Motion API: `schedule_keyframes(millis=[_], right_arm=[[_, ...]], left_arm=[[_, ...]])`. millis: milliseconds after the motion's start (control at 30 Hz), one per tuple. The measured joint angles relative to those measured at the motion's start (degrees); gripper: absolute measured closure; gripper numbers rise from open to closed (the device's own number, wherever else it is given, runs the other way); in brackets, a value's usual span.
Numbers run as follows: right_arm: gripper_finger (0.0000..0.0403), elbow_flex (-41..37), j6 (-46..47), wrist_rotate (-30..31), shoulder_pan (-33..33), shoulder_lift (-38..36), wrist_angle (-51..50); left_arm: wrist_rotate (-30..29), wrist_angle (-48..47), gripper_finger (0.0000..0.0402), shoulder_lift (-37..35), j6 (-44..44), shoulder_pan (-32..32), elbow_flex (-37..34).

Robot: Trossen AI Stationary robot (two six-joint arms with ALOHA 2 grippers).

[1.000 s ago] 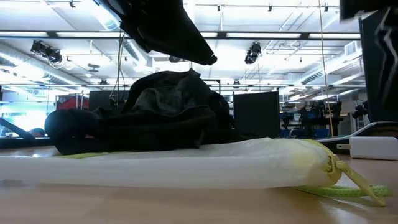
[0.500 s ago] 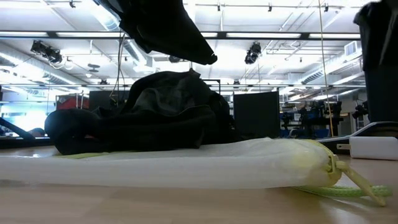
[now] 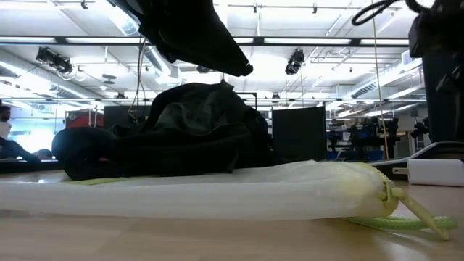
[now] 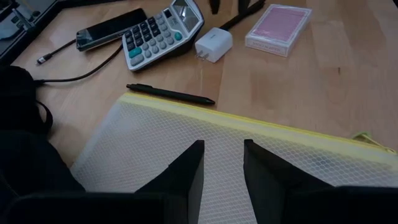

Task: Unpack backpack
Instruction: Put the white charger adapter into the yellow zipper pouch

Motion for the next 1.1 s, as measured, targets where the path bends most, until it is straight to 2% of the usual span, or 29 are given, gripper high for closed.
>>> schedule_keyframes(millis=[133,333,567,700,867,1100], right_arm=[[0.0183,-2.22,-3.92,1.58,-1.55,2.23,2.63],[0.0119,-2.79,-9.26,0.05,-6.53,4.88,7.12],[0.0091,-2.77,-13.12,-1.73,-11.47,6.87,10.17],[0.0103,-2.75,-13.83,-4.59,-13.20,10.21,9.33],[0.0137,-2.49,-14.81,-6.55,-14.71,12.23,9.32],[0.0246,-0.26,-16.75,-5.17,-15.18,9.22,8.58]], left_arm=[[0.00,0.00,0.0314,-0.01,0.00,0.02,-0.01],[0.01,0.00,0.0314,-0.02,-0.85,0.02,-0.02],[0.00,0.15,0.0314,0.40,-0.90,0.02,-0.02],[0.01,0.02,0.0314,2.24,-0.83,0.12,-0.02],[0.02,-0.08,0.0314,4.54,0.66,0.36,-0.04],[0.02,-0.36,0.0314,4.64,0.72,0.37,-0.07]])
